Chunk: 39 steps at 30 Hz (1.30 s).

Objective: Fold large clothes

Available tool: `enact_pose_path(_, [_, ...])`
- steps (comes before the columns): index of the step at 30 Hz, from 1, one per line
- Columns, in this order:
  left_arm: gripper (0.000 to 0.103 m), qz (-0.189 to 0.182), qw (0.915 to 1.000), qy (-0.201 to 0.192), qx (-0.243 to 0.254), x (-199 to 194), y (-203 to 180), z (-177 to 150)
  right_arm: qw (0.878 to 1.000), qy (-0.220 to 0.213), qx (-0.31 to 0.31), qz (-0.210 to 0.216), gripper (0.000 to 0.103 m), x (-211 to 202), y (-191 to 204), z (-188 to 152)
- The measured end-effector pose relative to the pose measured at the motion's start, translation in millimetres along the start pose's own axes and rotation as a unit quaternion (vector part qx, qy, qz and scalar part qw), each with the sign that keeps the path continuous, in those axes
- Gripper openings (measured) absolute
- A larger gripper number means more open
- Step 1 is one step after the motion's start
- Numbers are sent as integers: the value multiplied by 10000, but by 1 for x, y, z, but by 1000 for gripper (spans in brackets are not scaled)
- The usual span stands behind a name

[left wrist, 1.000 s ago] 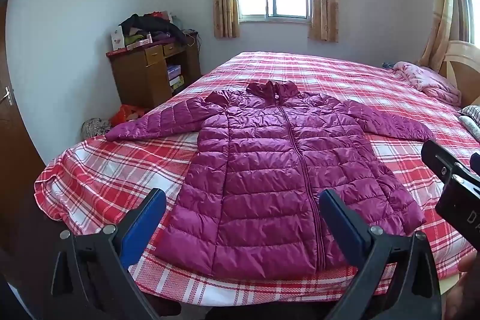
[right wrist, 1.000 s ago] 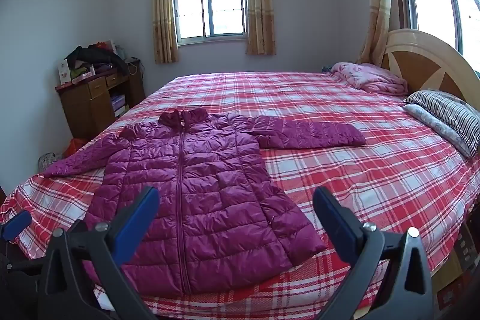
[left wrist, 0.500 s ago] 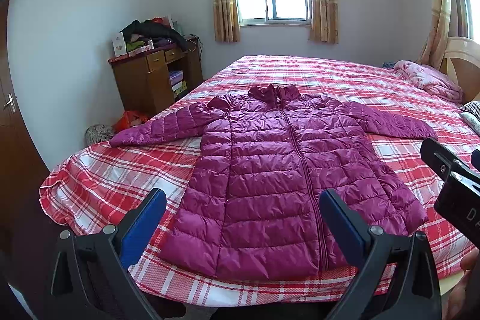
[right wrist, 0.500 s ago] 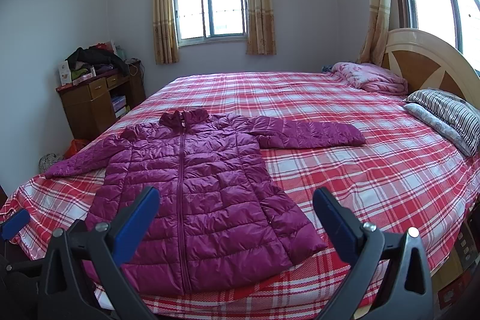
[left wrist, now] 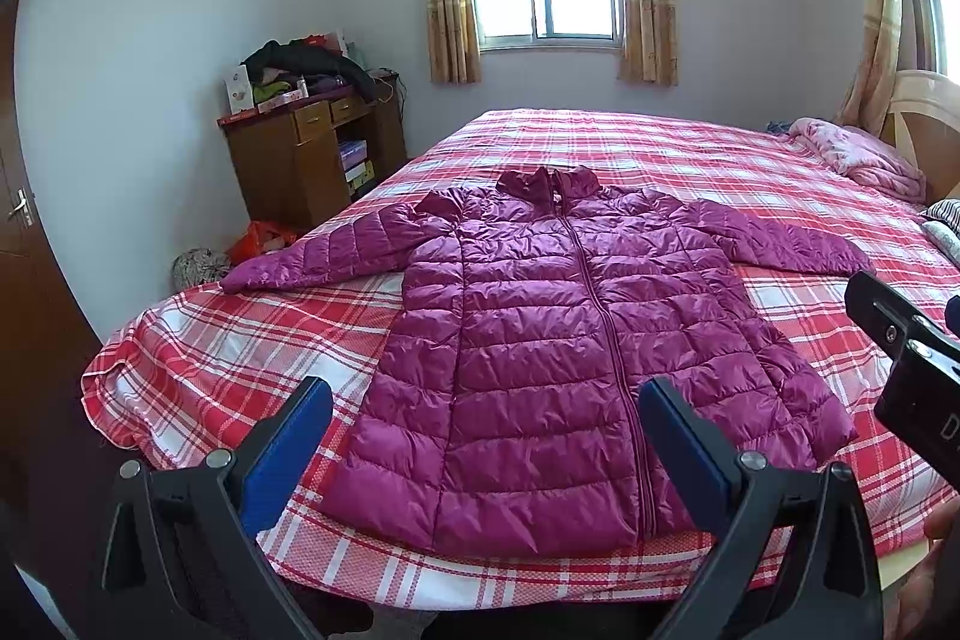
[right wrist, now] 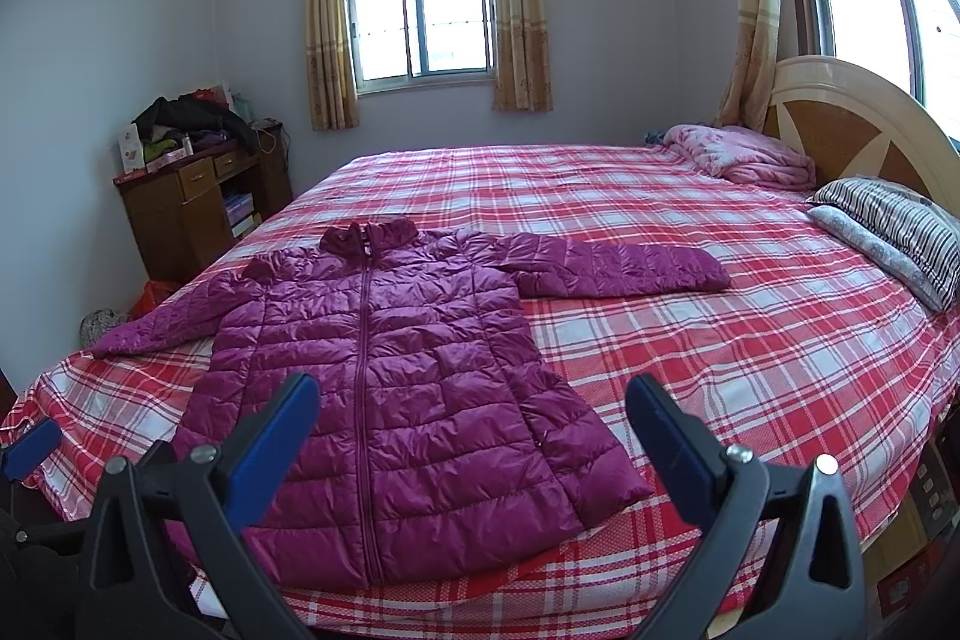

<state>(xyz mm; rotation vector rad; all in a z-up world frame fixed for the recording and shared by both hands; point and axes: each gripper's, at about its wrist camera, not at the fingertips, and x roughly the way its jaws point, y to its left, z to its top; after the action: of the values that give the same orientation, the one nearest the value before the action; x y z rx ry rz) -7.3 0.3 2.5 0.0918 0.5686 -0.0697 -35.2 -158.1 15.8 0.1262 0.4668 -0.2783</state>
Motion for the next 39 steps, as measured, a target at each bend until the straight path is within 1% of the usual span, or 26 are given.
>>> enact_pose_path(39, [102,3,10000,4,10,-1,-1,-1,10000,4,10,8,103,-2,0,0])
